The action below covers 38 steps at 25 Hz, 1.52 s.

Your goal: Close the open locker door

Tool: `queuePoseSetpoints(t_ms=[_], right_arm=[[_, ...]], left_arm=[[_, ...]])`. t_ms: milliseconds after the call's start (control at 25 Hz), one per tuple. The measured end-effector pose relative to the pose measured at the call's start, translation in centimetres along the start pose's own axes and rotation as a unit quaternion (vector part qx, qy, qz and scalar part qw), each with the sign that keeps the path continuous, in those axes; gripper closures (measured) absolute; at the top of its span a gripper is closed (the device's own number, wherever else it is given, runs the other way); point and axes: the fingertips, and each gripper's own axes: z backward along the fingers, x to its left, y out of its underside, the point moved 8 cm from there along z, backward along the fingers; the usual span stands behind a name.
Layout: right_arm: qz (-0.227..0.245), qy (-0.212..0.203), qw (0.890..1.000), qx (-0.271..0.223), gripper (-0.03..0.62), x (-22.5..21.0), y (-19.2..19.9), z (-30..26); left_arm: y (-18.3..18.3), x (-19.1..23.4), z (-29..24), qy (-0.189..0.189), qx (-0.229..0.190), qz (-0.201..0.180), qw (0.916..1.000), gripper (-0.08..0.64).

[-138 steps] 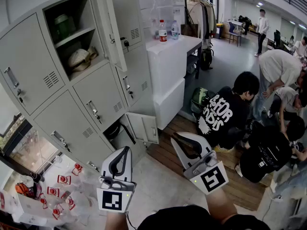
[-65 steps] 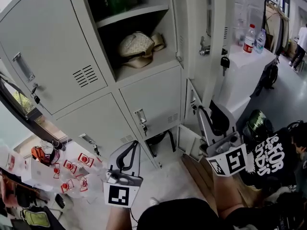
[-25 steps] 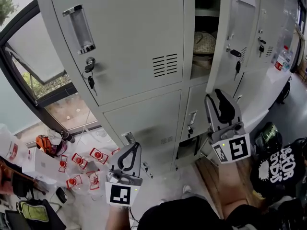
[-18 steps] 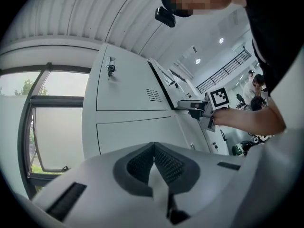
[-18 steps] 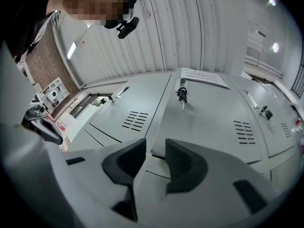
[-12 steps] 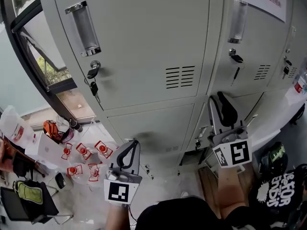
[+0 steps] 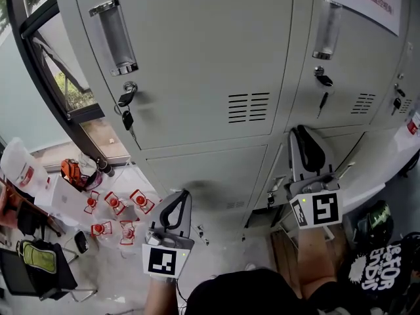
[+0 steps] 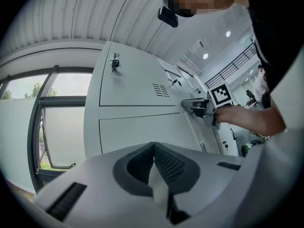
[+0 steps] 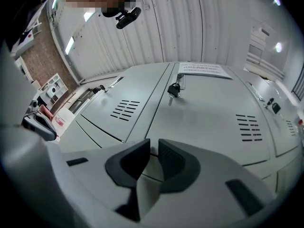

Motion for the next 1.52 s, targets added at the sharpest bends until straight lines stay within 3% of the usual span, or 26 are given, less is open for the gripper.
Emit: queuePoseSetpoints(t_ms=[200, 360, 680, 920, 1040, 1320, 1520], right_arm=[[-0.026, -0.005, 1.0, 0.001, 0.523, 0.2, -0.2, 0.5], [-0.033, 0.016, 0.999, 0.005, 0.523, 0.2, -0.8, 2.2], [-0.004, 0.055, 0.997, 0.045, 0.523, 1.5, -1.9, 8.2], [0.007, 0.095, 0.99, 0.1, 0.523, 2.1, -1.9, 14.7], [0.012, 0.112, 0.986, 0.124, 0.523, 2.0, -1.9, 17.9], [0.01, 0.142, 0.978, 0.156, 0.523, 0.0, -2.5, 24.5], [-0.005, 0.153, 0.975, 0.161, 0.523, -2.3, -3.1, 28.3]], left_arm=[[-0.1, -0.1, 0.4, 0.01, -0.003, 0.007, 0.9999, 0.538], [-0.1, -0.3, 0.7, 0.032, -0.008, 0.01, 0.9994, 0.537], [0.9, -1.7, 0.3, 0.114, -0.015, 0.046, 0.9923, 0.537], [1.5, -5.0, -1.0, 0.199, -0.022, 0.068, 0.9773, 0.537], [2.0, -7.3, -1.5, 0.242, 0.007, 0.063, 0.9682, 0.538], [0.6, -14.6, -3.3, 0.303, -0.021, 0.081, 0.9493, 0.537], [-1.2, -20.0, -4.8, 0.339, -0.04, 0.122, 0.9321, 0.537]])
